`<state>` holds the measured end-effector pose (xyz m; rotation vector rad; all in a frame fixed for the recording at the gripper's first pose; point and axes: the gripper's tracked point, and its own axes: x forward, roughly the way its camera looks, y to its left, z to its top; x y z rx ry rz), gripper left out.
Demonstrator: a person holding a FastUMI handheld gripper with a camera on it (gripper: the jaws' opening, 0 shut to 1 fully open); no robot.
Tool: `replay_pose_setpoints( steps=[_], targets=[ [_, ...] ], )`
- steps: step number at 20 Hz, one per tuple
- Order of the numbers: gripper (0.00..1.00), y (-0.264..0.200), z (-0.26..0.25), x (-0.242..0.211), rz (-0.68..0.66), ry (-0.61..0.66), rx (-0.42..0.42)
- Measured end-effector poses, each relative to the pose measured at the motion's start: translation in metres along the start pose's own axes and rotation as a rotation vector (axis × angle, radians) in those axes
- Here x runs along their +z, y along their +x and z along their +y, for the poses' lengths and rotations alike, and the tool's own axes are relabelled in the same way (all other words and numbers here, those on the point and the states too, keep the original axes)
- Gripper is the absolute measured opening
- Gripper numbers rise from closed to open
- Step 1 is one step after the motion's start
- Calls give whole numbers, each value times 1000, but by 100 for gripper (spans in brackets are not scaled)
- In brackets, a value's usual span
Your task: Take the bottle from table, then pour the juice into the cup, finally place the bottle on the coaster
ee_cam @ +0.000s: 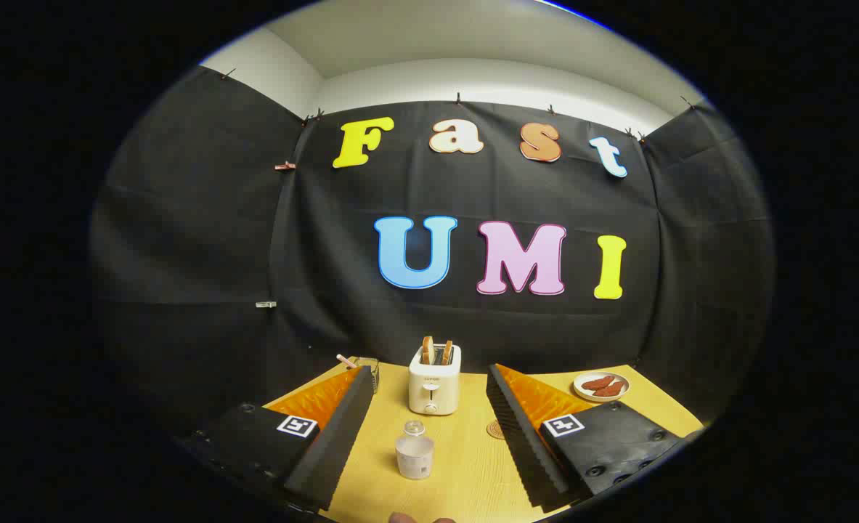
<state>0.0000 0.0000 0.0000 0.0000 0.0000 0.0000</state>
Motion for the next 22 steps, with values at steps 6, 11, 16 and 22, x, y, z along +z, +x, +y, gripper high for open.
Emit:
replay_pose_setpoints(
  steps=[6, 11, 16, 22],
  targets=[
    [97, 2, 5, 0, -3, -6, 21],
    [97, -2, 6, -10, -3, -14, 2],
    [97, 1, 9, -45, 39, -15, -20],
    [97, 23, 16, -105, 89, -8, -57]
  ],
)
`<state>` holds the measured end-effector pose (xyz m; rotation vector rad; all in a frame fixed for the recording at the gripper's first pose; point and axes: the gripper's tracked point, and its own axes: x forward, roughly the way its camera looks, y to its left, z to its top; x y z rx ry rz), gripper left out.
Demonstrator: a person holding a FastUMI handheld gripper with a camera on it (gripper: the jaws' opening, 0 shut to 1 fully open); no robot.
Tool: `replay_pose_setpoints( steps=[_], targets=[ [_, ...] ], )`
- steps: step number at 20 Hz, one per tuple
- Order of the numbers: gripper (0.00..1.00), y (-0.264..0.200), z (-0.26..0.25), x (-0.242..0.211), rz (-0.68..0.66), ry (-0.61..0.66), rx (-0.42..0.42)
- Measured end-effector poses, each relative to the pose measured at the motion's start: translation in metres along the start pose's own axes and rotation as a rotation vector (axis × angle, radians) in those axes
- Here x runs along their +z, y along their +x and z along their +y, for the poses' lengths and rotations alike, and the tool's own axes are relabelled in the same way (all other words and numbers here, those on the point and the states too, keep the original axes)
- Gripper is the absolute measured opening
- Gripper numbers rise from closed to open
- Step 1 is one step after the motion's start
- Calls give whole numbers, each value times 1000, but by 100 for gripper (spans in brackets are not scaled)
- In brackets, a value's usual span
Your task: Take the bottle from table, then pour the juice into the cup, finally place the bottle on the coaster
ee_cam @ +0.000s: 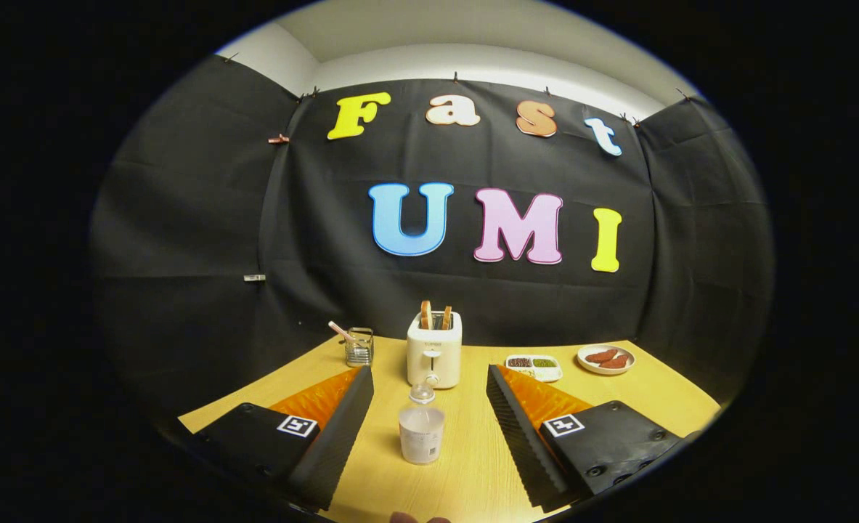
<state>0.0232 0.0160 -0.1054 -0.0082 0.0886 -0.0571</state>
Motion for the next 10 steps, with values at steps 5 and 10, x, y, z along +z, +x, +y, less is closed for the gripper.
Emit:
replay_pose_setpoints(
  steps=[5, 10],
  targets=[
    [97, 25, 5, -52, 46, 17, -25],
    [97, 50, 14, -84, 58, 19, -13]
  ],
)
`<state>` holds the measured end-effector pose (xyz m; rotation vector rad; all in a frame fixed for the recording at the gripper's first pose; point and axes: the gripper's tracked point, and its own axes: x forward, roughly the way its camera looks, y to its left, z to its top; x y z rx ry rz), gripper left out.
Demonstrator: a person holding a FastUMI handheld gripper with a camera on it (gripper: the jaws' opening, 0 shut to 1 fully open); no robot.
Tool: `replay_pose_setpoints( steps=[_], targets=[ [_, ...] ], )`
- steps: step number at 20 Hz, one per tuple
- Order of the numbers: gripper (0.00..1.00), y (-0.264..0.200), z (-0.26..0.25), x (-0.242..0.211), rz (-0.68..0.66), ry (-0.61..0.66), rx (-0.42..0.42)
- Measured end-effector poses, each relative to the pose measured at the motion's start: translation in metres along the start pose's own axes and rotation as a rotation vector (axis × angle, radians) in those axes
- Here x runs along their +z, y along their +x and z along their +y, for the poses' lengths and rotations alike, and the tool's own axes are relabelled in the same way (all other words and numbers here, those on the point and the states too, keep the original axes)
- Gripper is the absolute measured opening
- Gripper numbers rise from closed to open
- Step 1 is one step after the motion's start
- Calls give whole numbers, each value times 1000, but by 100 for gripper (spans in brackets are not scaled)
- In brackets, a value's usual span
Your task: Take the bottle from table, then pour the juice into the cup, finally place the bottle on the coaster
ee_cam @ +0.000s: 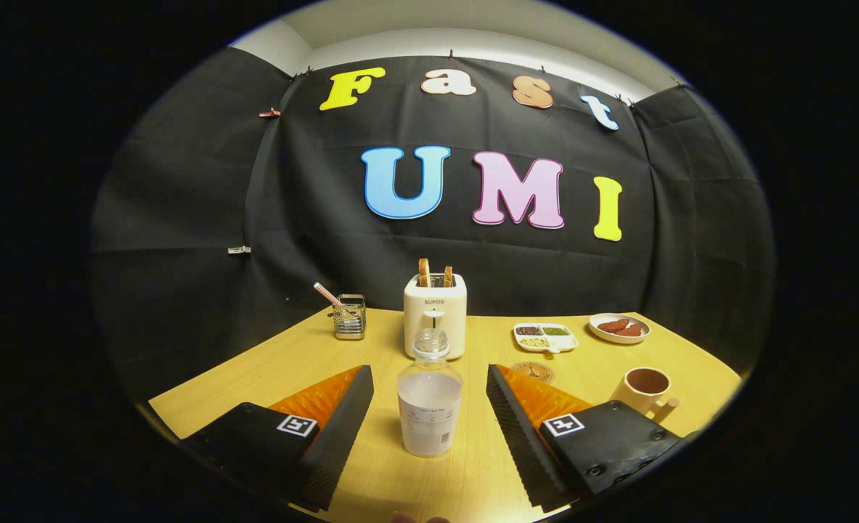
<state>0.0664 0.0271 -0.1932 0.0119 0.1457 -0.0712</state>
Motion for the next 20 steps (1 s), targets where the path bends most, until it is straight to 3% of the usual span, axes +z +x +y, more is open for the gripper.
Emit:
replay_pose_setpoints(
  steps=[14, 15, 17, 20],
  targets=[
    [97, 54, -4, -61, 26, 28, -33],
    [94, 56, -4, -61, 24, 35, -32],
    [77, 56, -10, -60, 19, 35, -58],
    [76, 53, -11, -52, 38, 50, -59]
  ],
)
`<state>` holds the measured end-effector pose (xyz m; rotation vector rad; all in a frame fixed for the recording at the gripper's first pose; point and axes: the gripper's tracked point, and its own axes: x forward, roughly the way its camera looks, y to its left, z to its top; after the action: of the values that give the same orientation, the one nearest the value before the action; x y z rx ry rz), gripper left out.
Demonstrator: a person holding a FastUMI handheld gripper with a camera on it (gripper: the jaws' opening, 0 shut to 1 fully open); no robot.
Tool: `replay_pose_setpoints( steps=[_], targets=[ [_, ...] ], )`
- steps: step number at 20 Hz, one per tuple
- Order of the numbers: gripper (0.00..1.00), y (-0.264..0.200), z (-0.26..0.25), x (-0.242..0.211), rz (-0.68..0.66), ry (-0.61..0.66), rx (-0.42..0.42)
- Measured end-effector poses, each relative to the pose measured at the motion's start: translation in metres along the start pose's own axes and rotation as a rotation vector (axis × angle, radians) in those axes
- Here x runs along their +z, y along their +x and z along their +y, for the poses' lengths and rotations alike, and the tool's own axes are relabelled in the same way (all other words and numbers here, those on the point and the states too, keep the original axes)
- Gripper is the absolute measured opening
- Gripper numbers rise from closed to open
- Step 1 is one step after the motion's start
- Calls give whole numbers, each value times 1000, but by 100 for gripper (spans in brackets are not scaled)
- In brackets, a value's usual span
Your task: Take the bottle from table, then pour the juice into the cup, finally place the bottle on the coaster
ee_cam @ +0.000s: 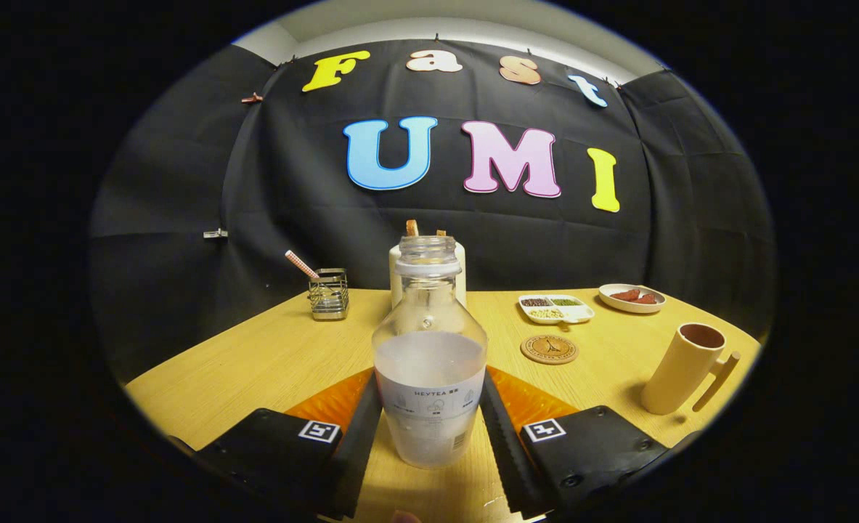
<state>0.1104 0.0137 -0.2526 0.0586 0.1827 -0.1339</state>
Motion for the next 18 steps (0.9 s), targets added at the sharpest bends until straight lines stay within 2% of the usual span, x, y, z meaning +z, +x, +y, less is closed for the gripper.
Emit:
replay_pose_setpoints(
  steps=[4, 7, 13, 18],
  targets=[
    [76, -25, -8, 49, -52, 43, -6],
    [76, -43, -21, 66, -40, 92, -7],
    [76, -63, -73, 69, 7, 179, -76],
    [76, -66, -96, 70, 66, 242, -67]
  ],
)
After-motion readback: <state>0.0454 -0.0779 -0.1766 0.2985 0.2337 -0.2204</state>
